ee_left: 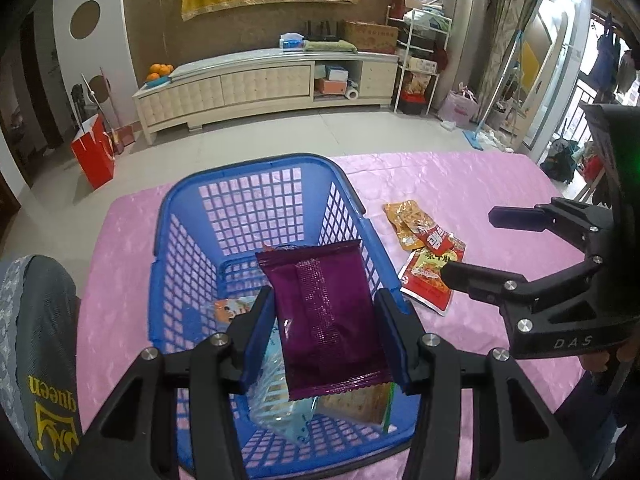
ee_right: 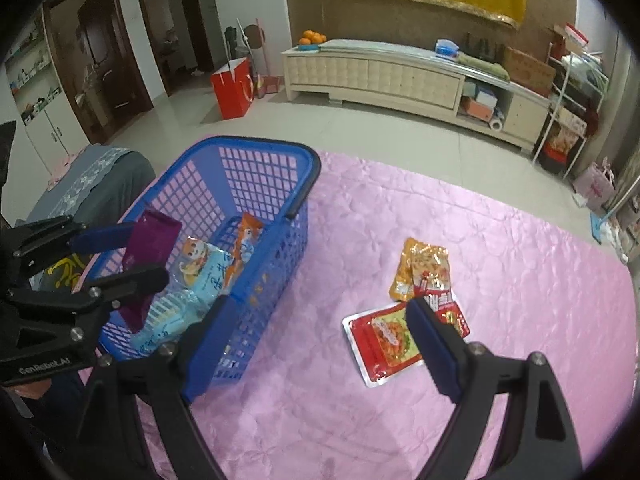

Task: Organize snacks
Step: 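Withdraw both tools from the basket toward the red snack bags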

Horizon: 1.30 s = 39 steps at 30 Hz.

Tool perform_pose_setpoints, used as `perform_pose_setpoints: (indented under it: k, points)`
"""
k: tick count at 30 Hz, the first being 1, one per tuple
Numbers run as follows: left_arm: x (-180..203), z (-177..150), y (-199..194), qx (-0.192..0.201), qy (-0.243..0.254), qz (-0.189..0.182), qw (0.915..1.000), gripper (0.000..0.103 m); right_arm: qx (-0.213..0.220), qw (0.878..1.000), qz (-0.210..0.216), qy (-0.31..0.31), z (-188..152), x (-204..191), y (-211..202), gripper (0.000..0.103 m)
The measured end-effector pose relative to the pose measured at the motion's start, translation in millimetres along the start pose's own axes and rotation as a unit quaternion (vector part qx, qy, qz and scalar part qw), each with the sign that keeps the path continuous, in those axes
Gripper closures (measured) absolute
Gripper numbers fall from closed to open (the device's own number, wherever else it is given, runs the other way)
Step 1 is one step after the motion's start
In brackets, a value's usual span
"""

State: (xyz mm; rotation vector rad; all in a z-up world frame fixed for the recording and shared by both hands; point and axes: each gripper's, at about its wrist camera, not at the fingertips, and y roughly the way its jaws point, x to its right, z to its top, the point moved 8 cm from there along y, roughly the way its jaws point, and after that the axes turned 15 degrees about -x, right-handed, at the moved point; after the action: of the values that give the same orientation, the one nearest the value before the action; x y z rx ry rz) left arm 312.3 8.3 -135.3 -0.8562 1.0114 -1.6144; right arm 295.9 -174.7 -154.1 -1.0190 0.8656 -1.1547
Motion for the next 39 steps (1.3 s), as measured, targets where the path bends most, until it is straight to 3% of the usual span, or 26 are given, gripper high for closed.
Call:
perform_pose_setpoints:
  k: [9, 13, 22, 31, 39]
  points:
    - [-2.6, 9.2, 28.2, -0.014, -0.004, 0.011, 0.9998, 0.055, -0.001, 1.0, 0.008, 0.016, -3.1, 8.9, 9.0, 0.014]
    - [-6.1, 7.3, 29.1, -0.01, -0.011, 0.011, 0.9998, 0.04, 0.001, 1.0, 0.003, 0.013, -4.6, 7.2, 5.3, 0.014]
    - [2.1, -7.1, -2.5, 0.014, 0.0, 0.02, 0.9997, 0.04, 0.006, 1.0, 0.018, 0.01, -12.1, -3.0, -12.4, 0.014]
    - [18.0, -19.4, -43.6, 0.041, 0.007, 0.031, 0.9987, 0.04, 0.033, 0.999, 0.002, -0.008, -27.2, -16.7, -54.7, 0.014]
    - [46.5, -23.7, -65.0, 0.055, 0.023, 0.027, 0.9979, 0.04, 0.056, 0.998, -0.007, -0.002, -48.7, -4.7, -83.7, 0.014]
